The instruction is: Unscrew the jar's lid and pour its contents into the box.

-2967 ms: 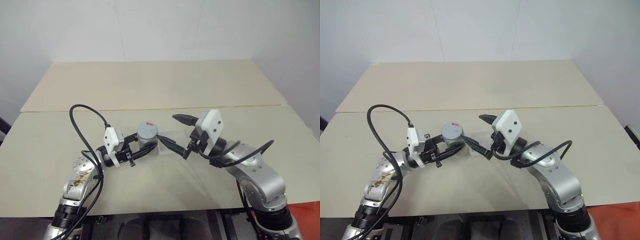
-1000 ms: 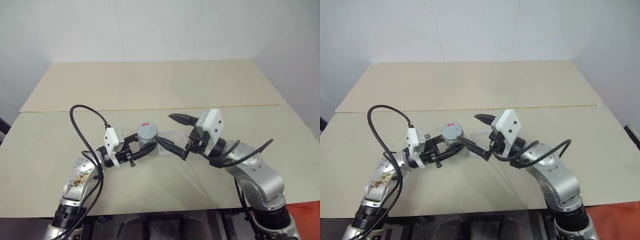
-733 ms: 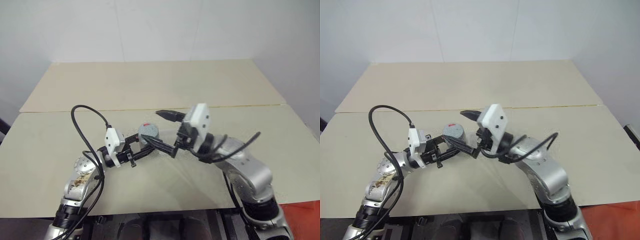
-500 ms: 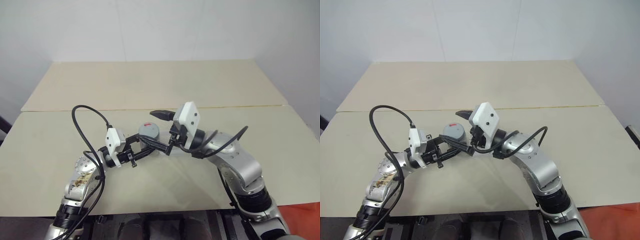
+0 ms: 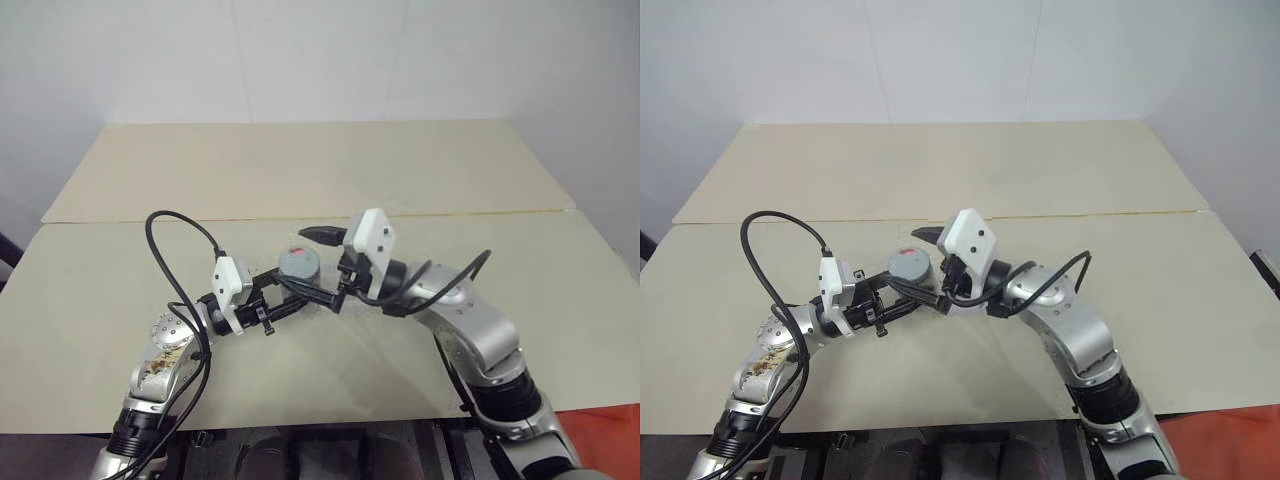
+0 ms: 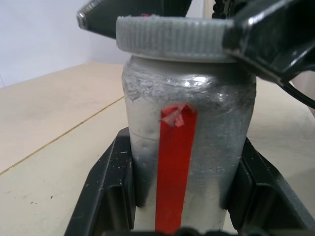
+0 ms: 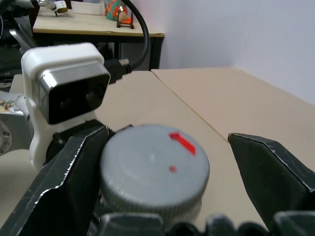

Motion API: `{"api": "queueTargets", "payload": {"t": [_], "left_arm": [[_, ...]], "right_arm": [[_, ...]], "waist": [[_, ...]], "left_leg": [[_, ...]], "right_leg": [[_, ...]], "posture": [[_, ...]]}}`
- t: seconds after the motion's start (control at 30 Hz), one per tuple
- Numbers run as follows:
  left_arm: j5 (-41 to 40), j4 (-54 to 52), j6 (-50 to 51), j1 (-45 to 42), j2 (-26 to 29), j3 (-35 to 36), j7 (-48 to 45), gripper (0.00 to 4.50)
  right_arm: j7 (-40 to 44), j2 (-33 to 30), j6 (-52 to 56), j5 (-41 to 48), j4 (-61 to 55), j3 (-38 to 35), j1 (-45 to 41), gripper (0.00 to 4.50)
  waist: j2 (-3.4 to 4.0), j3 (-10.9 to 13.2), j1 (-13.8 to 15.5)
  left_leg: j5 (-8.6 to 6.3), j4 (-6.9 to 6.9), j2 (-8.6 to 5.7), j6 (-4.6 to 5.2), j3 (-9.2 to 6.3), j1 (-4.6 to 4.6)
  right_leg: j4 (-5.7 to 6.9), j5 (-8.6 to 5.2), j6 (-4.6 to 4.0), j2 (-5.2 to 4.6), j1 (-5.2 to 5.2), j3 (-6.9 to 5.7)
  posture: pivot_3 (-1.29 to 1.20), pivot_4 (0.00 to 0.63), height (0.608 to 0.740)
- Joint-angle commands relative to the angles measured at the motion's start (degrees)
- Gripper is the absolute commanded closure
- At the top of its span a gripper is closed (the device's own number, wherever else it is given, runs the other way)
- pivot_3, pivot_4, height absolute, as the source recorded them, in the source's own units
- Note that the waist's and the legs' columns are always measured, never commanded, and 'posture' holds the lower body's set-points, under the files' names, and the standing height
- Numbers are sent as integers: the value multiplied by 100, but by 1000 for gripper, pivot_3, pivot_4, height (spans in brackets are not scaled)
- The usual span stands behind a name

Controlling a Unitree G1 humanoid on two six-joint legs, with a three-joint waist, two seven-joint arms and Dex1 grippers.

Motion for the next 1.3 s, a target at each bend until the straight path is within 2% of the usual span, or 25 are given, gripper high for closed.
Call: {"api": "queueTargets", "payload": {"t": [0.03,0.87,1.07,1.3], "left_arm": [[-41,-131,-194,-47,38,101,-79,2543],[-19,-96,-175,-31,67,138,-225,2543],[-5,-141,-187,34,47,145,-167,2543],[11,-182,-189,48,10,101,-116,2543]], "right_arm": [[36,-200,-176,15,-215,-390,124,34],[409,-725,-455,163,-421,-982,801,34],[650,-947,-200,566,-789,-1116,929,34],[195,-551,373,1017,-1115,-878,586,34]], "waist": [[0,0,-4],[0,0,5],[-1,0,11],[-1,0,-1]], "left_leg": [[0,0,0,0,0,0],[-1,0,1,1,0,1],[-1,0,1,2,0,1],[-1,0,3,2,-1,3]], "right_leg": [[0,0,0,0,0,0],[-2,0,0,0,1,1],[-3,0,0,0,2,2],[-1,0,0,0,2,3]], "posture": [[0,150,740],[0,150,740],[0,150,740],[0,150,740]]}}
